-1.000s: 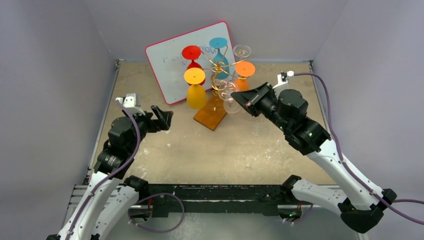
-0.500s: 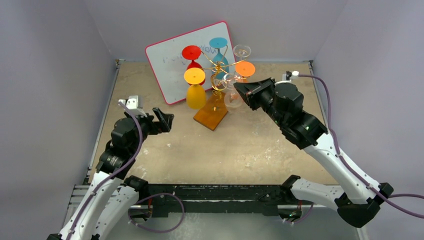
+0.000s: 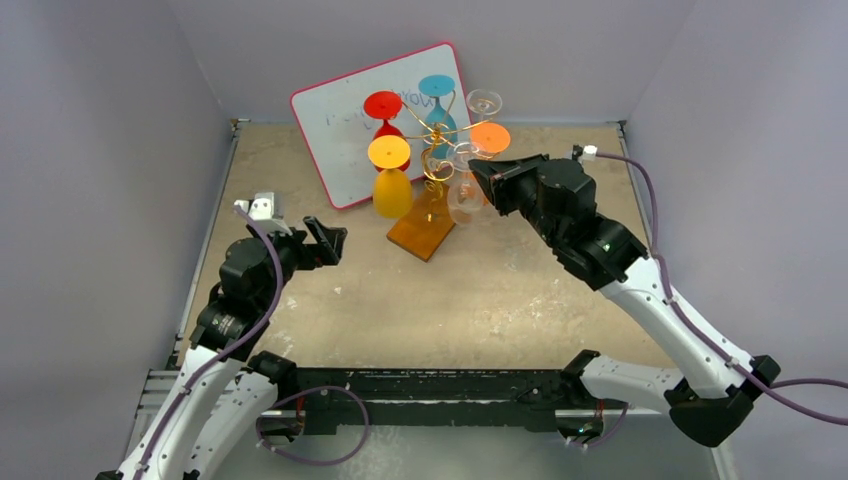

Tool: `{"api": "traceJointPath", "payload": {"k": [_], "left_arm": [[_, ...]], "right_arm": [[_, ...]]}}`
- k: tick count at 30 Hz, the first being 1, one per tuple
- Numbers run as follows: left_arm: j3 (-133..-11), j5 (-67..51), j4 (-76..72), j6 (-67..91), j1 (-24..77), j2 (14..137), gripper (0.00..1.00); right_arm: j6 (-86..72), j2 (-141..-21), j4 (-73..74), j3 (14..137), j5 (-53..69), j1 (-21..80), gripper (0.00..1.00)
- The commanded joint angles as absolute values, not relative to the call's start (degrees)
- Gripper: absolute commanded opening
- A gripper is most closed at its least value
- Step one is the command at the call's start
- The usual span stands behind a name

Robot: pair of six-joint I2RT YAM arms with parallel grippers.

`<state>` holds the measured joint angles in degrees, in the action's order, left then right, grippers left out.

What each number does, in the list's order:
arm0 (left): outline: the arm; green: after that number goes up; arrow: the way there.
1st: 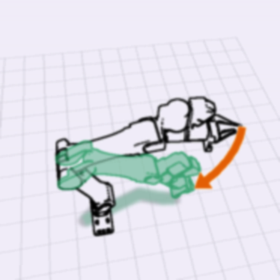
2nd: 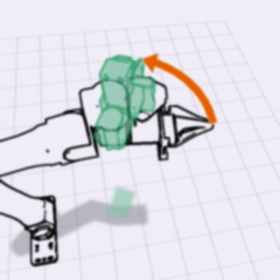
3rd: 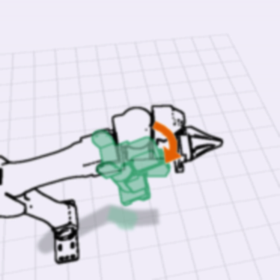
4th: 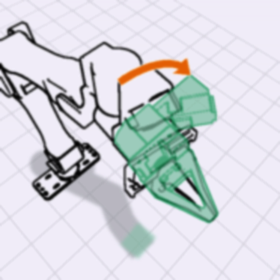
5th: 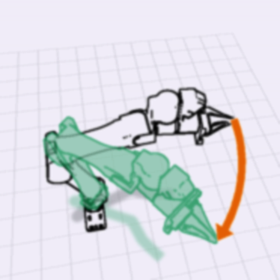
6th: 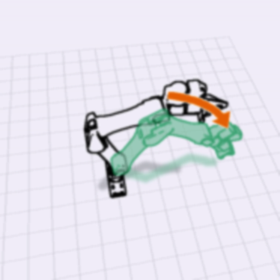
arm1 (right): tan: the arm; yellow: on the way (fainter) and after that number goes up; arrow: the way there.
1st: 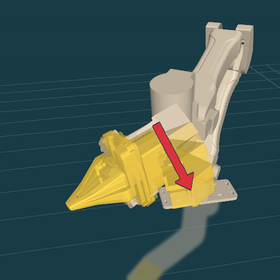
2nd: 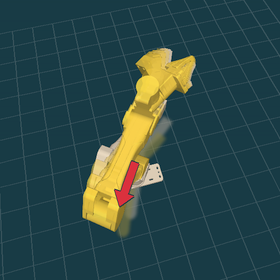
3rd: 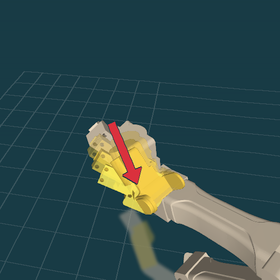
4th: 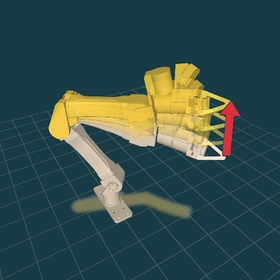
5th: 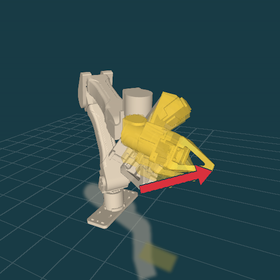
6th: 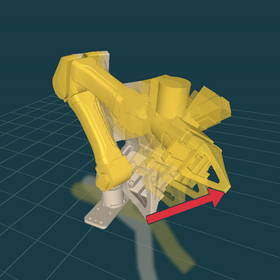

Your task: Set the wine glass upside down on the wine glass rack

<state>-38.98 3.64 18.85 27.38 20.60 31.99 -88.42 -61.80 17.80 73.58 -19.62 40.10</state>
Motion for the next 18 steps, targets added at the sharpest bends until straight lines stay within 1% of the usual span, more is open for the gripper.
{"api": "traceJointPath", "payload": {"k": [1, 18], "left_arm": [[-39.3, 3.3, 16.9, 26.2, 20.4, 31.2, 1.0], [-39.5, 3.0, 17.9, 25.6, 20.4, 29.8, 1.0]], "right_arm": [[-90.9, -62.9, 13.9, 77.3, -21.6, 39.9, 0.0], [-88.7, -67.4, 9.8, 78.7, -22.2, 39.9, 0.0]]}}
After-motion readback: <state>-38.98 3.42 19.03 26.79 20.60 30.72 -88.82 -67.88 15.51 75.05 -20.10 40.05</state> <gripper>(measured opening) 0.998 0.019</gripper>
